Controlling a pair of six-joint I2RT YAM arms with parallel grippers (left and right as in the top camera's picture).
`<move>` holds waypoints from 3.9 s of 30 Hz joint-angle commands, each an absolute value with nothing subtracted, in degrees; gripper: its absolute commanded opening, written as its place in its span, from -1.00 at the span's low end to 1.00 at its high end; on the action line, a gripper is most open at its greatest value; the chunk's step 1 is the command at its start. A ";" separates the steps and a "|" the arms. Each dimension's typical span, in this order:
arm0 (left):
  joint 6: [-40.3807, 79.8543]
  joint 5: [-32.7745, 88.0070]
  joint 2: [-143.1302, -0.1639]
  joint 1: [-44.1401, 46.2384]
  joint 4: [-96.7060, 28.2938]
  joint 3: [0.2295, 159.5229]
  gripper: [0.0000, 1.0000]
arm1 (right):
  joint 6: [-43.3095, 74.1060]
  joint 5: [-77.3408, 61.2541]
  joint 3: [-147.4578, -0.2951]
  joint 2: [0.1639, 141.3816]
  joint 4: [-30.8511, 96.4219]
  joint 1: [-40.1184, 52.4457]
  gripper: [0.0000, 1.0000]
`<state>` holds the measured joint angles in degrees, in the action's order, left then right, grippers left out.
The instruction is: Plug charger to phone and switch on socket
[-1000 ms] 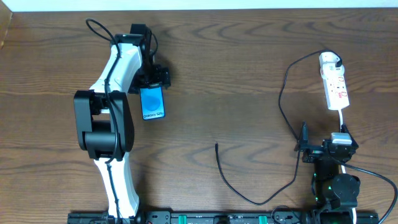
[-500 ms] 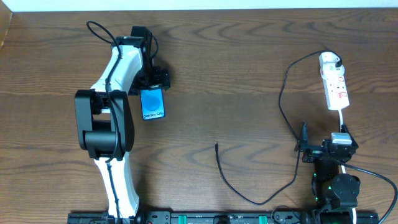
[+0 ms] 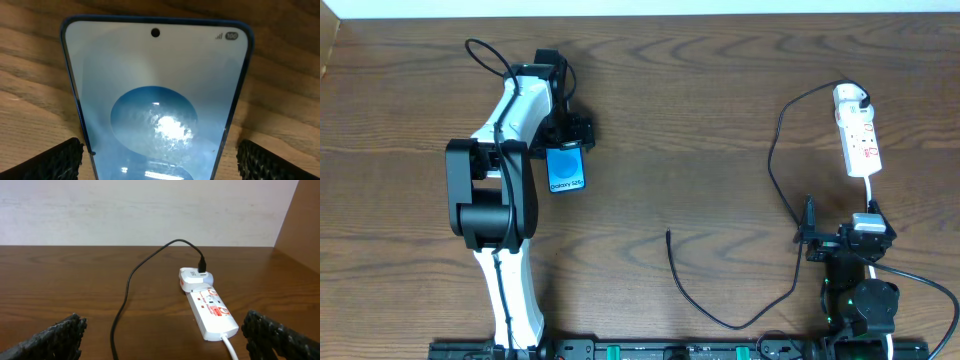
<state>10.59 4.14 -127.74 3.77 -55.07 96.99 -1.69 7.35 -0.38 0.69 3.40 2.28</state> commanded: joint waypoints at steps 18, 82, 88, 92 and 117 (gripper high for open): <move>11.31 3.40 -128.53 3.51 -53.98 93.58 0.96 | -0.89 7.81 -0.32 0.32 3.60 3.01 0.99; 11.29 3.42 -128.53 3.51 -53.87 93.58 0.71 | -0.89 7.79 -0.32 0.32 3.60 3.01 0.98; 11.29 3.42 -128.53 3.51 -53.87 93.58 0.69 | -0.89 7.79 -0.32 0.32 3.60 3.01 0.98; 11.29 3.42 -128.53 3.51 -53.84 93.58 0.68 | -0.89 7.79 -0.32 0.32 3.57 3.01 0.98; 11.27 3.42 -128.53 3.51 -53.87 93.58 0.38 | -0.89 7.79 -0.32 0.32 3.60 3.01 0.99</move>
<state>10.68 4.34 -127.50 3.81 -53.67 95.50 -1.69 7.35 -0.38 0.69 3.40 2.28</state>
